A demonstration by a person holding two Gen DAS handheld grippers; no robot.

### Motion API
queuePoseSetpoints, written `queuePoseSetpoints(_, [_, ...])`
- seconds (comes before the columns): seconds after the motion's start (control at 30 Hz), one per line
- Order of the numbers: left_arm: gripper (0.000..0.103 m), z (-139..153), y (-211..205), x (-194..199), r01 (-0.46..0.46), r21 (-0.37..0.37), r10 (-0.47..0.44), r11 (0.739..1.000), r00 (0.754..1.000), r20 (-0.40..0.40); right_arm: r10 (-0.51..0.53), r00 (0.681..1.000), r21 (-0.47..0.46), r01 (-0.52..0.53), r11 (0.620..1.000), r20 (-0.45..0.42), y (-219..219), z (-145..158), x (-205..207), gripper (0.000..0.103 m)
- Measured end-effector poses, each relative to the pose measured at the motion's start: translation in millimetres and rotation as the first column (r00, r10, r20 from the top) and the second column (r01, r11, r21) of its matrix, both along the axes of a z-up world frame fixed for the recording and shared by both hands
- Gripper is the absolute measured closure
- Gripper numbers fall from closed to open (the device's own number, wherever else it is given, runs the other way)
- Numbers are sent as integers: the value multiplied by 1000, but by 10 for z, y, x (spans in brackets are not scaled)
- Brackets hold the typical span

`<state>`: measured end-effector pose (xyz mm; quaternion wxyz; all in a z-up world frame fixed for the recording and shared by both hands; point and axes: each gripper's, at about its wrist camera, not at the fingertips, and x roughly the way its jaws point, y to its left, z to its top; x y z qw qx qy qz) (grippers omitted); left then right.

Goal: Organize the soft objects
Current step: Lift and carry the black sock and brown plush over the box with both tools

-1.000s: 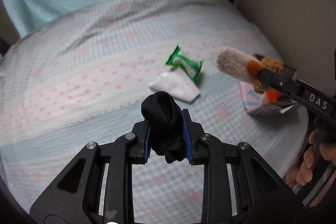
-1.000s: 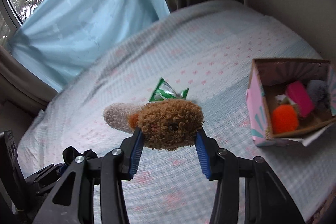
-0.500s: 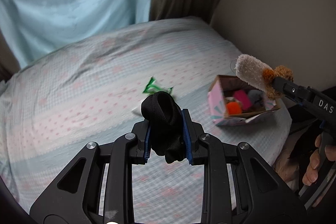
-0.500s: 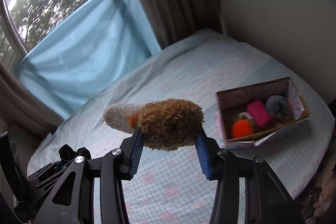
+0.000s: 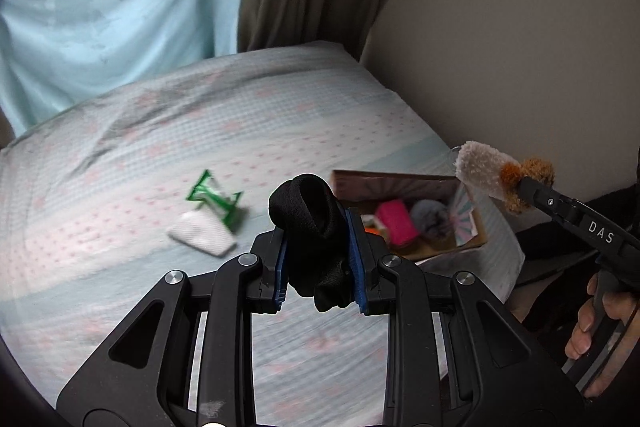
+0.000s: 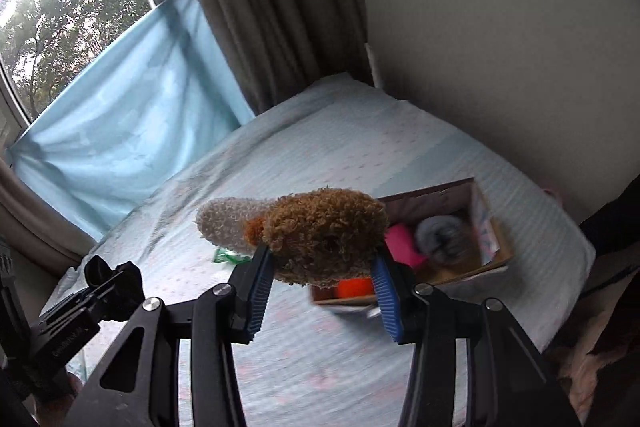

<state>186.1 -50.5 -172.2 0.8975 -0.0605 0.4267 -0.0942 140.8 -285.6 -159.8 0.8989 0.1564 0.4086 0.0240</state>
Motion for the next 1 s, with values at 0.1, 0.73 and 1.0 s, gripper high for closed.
queuePoseSetpoints(0.1, [81,-84,-350,161,-3,-15,3,1000,1000,-16,6,1000,-8,-6,1000,-22,-331,-98,159,60])
queuePoseSetpoints(0.73, [81,-1404,-2030,1161,67,7,-63,998,968,-245,110,971,-23,-118,993,-212,-1307,-1211,1268,60])
queuePoseSetpoints(1.0, [81,-1933,-2270,1348,112,21,-98,994,933,-345,141,949,13,-143,990,-281,-1333,-1661,1483,60])
